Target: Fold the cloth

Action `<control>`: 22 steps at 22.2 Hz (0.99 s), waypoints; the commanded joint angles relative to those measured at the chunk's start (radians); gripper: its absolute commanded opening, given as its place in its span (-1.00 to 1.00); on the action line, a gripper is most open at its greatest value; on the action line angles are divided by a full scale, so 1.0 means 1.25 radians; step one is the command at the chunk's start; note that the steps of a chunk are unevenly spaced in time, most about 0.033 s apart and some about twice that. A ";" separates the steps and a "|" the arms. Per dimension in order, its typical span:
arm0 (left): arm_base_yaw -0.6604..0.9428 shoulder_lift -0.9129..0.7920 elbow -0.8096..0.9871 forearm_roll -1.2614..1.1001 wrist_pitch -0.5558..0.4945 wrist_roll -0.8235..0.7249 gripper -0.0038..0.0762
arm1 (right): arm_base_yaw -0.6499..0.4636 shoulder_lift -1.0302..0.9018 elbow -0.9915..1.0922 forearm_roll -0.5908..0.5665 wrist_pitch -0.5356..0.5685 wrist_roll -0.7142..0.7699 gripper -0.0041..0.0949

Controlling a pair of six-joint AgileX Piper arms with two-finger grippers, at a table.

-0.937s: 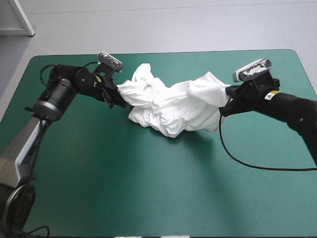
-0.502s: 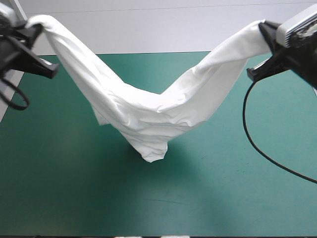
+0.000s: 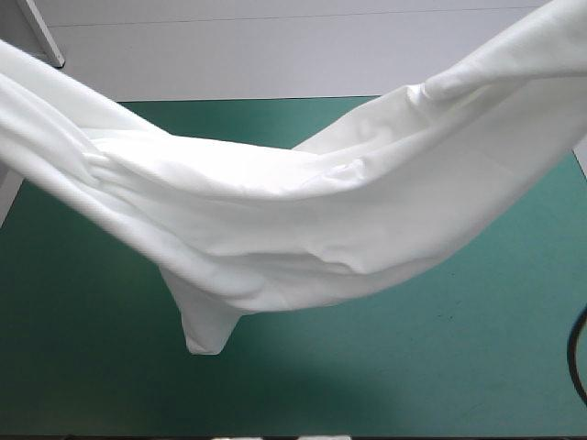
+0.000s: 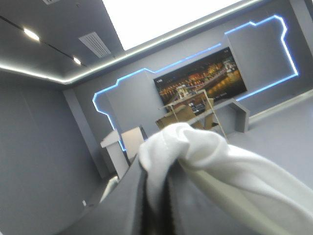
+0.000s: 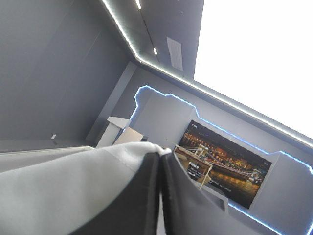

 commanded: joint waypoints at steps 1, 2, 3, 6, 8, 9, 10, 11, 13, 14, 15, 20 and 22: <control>-0.002 0.000 -0.035 0.040 -0.069 0.003 -0.86 | -0.001 -0.014 -0.018 -0.031 -0.012 0.036 -0.93; -0.002 0.000 -0.035 0.052 -0.065 0.002 -0.86 | -0.001 -0.018 -0.018 -0.044 0.015 0.059 -0.93; -0.002 0.006 -0.026 0.063 -0.036 -0.002 -0.86 | -0.001 -0.017 -0.014 -0.065 0.075 0.101 -0.93; -0.002 0.028 0.083 0.087 0.002 -0.056 -0.86 | -0.001 -0.015 0.091 -0.128 0.204 0.204 -0.93; -0.002 0.046 0.234 0.089 -0.014 -0.073 -0.86 | -0.001 -0.015 0.220 -0.149 0.233 0.236 -0.93; -0.002 0.056 0.302 0.089 -0.038 -0.087 -0.86 | -0.001 -0.015 0.297 -0.148 0.221 0.239 -0.93; -0.002 0.078 0.408 0.089 -0.087 -0.102 -0.86 | -0.001 -0.009 0.410 -0.135 0.188 0.245 -0.93; -0.002 0.101 0.467 0.090 -0.122 -0.113 -0.85 | -0.001 0.009 0.497 -0.122 0.152 0.247 -0.93; -0.002 0.169 0.536 0.100 -0.170 -0.127 -0.85 | -0.001 0.060 0.614 -0.107 0.075 0.247 -0.93; -0.002 0.208 0.545 0.110 -0.192 -0.127 -0.85 | -0.001 0.092 0.644 -0.090 0.028 0.230 -0.93; -0.002 0.246 0.543 0.129 -0.214 -0.134 -0.86 | -0.001 0.142 0.656 -0.077 -0.016 0.211 -0.93; 0.009 0.358 0.519 0.204 -0.272 -0.171 -0.85 | -0.019 0.310 0.593 -0.084 -0.097 0.202 -0.93; 0.028 0.399 0.510 0.188 -0.283 -0.171 -0.85 | -0.042 0.383 0.545 -0.065 -0.110 0.178 -0.93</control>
